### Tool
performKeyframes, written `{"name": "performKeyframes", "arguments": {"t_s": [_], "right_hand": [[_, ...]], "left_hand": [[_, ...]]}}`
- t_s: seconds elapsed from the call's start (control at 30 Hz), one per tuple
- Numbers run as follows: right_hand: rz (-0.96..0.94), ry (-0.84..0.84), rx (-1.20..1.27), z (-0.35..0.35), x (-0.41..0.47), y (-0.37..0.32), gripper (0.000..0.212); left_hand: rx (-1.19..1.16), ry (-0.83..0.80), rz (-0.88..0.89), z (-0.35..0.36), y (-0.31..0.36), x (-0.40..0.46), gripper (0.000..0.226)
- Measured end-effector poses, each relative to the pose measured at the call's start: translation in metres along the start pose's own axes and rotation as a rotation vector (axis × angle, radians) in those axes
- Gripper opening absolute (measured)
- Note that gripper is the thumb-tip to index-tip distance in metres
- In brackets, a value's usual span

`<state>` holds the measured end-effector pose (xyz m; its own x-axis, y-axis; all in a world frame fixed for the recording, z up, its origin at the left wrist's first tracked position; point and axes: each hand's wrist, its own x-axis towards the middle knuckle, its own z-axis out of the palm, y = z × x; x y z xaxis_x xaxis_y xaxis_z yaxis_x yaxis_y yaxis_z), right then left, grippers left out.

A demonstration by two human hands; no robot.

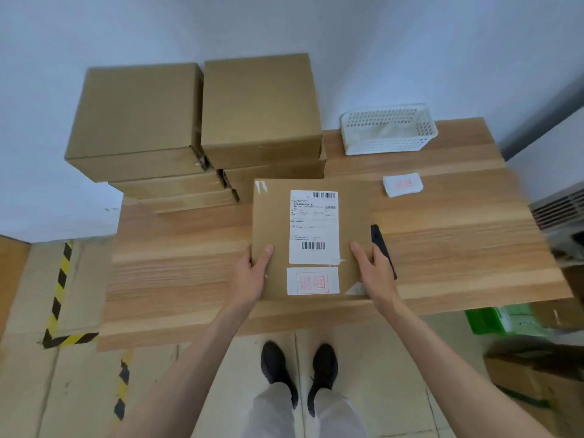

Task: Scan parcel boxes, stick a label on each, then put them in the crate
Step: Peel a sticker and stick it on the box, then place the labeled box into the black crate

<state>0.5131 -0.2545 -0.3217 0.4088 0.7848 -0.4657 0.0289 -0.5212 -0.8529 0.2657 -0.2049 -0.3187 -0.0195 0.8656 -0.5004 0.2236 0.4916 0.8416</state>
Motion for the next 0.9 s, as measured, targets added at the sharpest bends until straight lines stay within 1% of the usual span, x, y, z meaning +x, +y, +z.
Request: {"name": "performKeyframes", "arguments": {"t_s": [0.13, 0.2, 0.27, 0.33, 0.4, 0.47, 0.53, 0.6, 0.7, 0.8, 0.9], "right_hand": [[-0.068, 0.077, 0.076, -0.053, -0.015, -0.043, 0.037], [-0.123, 0.127, 0.094, -0.086, -0.022, -0.070, 0.029], [-0.177, 0.189, 0.107, -0.120, -0.026, -0.095, 0.027], [-0.226, 0.275, 0.101, -0.156, -0.031, -0.117, 0.030], [-0.290, 0.374, 0.086, -0.193, -0.039, -0.137, 0.036], [-0.337, 0.488, 0.061, -0.231, -0.048, -0.154, 0.047], [-0.366, 0.582, 0.060, -0.266, -0.063, -0.165, 0.050], [-0.386, 0.680, 0.064, -0.299, -0.082, -0.170, 0.050], [-0.386, 0.827, 0.085, -0.342, -0.120, -0.165, 0.046], [-0.355, 0.982, 0.086, -0.378, -0.161, -0.150, 0.046], [-0.308, 1.108, 0.120, -0.404, -0.204, -0.130, 0.044]], "left_hand": [[-0.020, -0.045, 0.091, 0.035, 0.056, -0.020, 0.023], [-0.022, -0.078, 0.167, 0.060, 0.090, -0.028, 0.025], [0.005, -0.118, 0.264, 0.086, 0.127, -0.033, 0.024], [0.031, -0.162, 0.357, 0.114, 0.165, -0.039, 0.023], [0.041, -0.224, 0.438, 0.144, 0.204, -0.049, 0.028], [0.050, -0.306, 0.498, 0.175, 0.238, -0.059, 0.033], [0.043, -0.394, 0.547, 0.206, 0.267, -0.076, 0.034], [0.054, -0.478, 0.617, 0.237, 0.287, -0.091, 0.033], [0.098, -0.624, 0.683, 0.284, 0.305, -0.111, 0.033], [0.142, -0.751, 0.749, 0.330, 0.313, -0.138, 0.044], [0.091, -0.921, 0.798, 0.373, 0.316, -0.181, 0.037]]}}
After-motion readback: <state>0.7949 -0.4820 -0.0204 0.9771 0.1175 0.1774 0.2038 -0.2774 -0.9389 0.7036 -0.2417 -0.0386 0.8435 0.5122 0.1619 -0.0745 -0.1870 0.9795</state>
